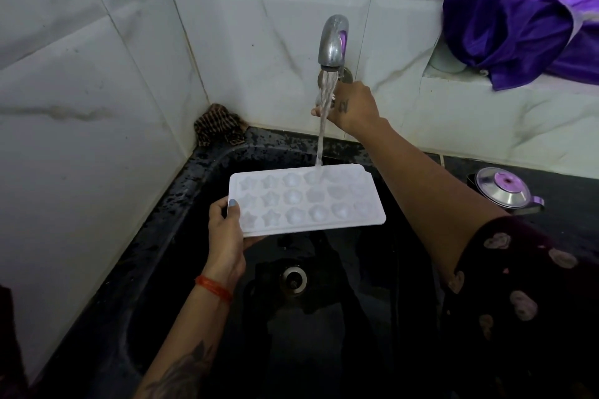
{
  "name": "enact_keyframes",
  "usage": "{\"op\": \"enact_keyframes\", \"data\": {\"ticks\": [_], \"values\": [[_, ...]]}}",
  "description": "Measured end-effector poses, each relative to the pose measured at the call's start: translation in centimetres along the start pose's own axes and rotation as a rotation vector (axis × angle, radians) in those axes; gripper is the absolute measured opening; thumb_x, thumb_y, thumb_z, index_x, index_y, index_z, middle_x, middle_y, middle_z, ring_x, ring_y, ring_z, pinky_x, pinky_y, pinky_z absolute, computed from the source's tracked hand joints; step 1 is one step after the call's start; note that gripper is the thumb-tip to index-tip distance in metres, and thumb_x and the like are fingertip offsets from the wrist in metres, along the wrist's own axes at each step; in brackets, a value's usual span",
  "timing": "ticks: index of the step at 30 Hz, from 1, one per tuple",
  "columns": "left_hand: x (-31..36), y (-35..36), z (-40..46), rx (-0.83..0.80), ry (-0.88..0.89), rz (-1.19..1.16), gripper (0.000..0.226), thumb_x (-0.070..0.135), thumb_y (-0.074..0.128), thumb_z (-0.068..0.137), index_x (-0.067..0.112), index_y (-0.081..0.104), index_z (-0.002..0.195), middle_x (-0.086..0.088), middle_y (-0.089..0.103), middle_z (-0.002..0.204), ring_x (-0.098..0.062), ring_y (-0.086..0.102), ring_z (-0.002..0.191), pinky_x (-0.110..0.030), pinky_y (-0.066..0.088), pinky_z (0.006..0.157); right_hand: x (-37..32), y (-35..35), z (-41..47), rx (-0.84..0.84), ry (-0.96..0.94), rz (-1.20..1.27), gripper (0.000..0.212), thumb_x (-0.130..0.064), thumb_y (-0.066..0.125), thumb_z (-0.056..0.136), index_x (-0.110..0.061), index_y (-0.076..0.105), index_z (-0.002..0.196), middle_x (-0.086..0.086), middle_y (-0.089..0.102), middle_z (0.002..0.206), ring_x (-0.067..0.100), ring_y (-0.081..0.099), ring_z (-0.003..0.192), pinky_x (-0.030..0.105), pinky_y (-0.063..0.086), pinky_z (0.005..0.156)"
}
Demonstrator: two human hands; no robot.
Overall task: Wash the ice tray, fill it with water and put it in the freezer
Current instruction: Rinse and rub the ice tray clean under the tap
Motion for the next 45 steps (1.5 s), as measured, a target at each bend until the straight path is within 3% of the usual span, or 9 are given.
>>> {"op": "enact_keyframes", "data": {"ticks": [11,15,18,22,25,28,31,34,45], "values": [[0.1,2.4,0.2,-0.058,-0.012,-0.017,0.016,0.023,0.037,0.102,0.016,0.043,0.116,0.003,0.056,0.094,-0.014,0.059,0.079,-0.032,0.058,0.052,0.4,-0.1,0.2,-0.029,0.009,0.055,0.043,-0.034,0.072,0.082,-0.010,0.057,0.114,0.012,0.063,0.105,0.023,0.059,0.089,0.026,0.044,0.075],[0.0,2.5,0.4,-0.055,-0.006,0.003,0.018,0.023,0.037,0.102,0.015,0.043,0.118,0.001,0.056,0.097,-0.014,0.059,0.080,-0.029,0.057,0.049,1.5,-0.1,-1.0,-0.145,0.049,0.083,0.065,-0.038,0.064,0.087,-0.028,0.033,0.143,0.014,0.059,0.122,0.030,0.058,0.107,0.025,0.040,0.085],[0.0,2.3,0.4,-0.049,-0.004,-0.004,0.019,0.022,0.037,0.102,0.015,0.042,0.119,-0.001,0.054,0.099,-0.014,0.058,0.080,-0.027,0.057,0.047,3.1,0.6,-3.7,-0.169,0.120,0.148,0.069,-0.046,0.055,0.091,-0.036,0.017,0.149,0.018,0.056,0.131,0.032,0.056,0.116,0.032,0.041,0.096],[0.0,2.1,0.6,-0.038,0.009,0.014,0.020,0.023,0.037,0.102,0.015,0.042,0.120,-0.001,0.053,0.099,-0.013,0.057,0.079,-0.028,0.056,0.050,5.4,0.5,-7.1,-0.063,0.333,0.187,0.059,-0.050,0.053,0.090,-0.017,0.046,0.139,0.014,0.058,0.131,0.029,0.054,0.120,0.032,0.041,0.097],[-0.3,2.0,0.6,-0.040,0.003,0.003,0.015,0.023,0.037,0.102,0.016,0.042,0.115,0.000,0.054,0.096,-0.014,0.057,0.078,-0.029,0.056,0.049,7.4,1.0,-9.9,-0.098,0.486,0.200,0.048,-0.046,0.055,0.090,-0.007,0.064,0.117,0.012,0.066,0.117,0.028,0.059,0.108,0.036,0.048,0.093],[-0.6,2.2,0.7,-0.046,-0.013,-0.003,0.015,0.024,0.038,0.102,0.017,0.042,0.114,0.001,0.055,0.095,-0.016,0.058,0.080,-0.030,0.057,0.048,8.7,2.2,-12.7,-0.200,0.608,0.332,0.047,-0.038,0.063,0.086,-0.009,0.061,0.123,0.013,0.064,0.121,0.030,0.060,0.109,0.044,0.050,0.094],[-1.0,2.6,0.5,-0.081,-0.031,0.002,0.016,0.024,0.038,0.102,0.016,0.043,0.115,0.001,0.056,0.094,-0.016,0.059,0.081,-0.030,0.058,0.050,9.4,2.3,-14.4,-0.137,0.666,0.392,0.055,-0.023,0.069,0.085,-0.009,0.051,0.135,0.016,0.058,0.129,0.031,0.056,0.115,0.044,0.047,0.097],[-1.1,3.3,0.2,-0.138,-0.046,0.021,0.018,0.025,0.039,0.102,0.015,0.044,0.116,0.002,0.057,0.095,-0.016,0.059,0.082,-0.035,0.056,0.058,10.4,1.9,-15.6,-0.059,0.705,0.421,0.053,-0.017,0.070,0.083,-0.009,0.053,0.133,0.016,0.061,0.125,0.031,0.058,0.112,0.044,0.049,0.095],[-1.6,6.3,-0.1,-0.320,-0.163,0.088,0.014,0.011,0.037,0.100,0.018,0.048,0.105,-0.005,0.061,0.104,-0.020,0.063,0.085,-0.036,0.053,0.060,13.3,-0.7,-18.4,0.106,0.798,0.486,0.040,-0.009,0.071,0.078,-0.015,0.067,0.117,0.004,0.067,0.098,0.029,0.064,0.101,0.047,0.051,0.093]]}}
Point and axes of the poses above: each hand's wrist, its own z-axis towards the middle knuckle, its own y-axis out of the palm, x = y × z, the point moved 3 cm from there along z, towards the middle knuckle
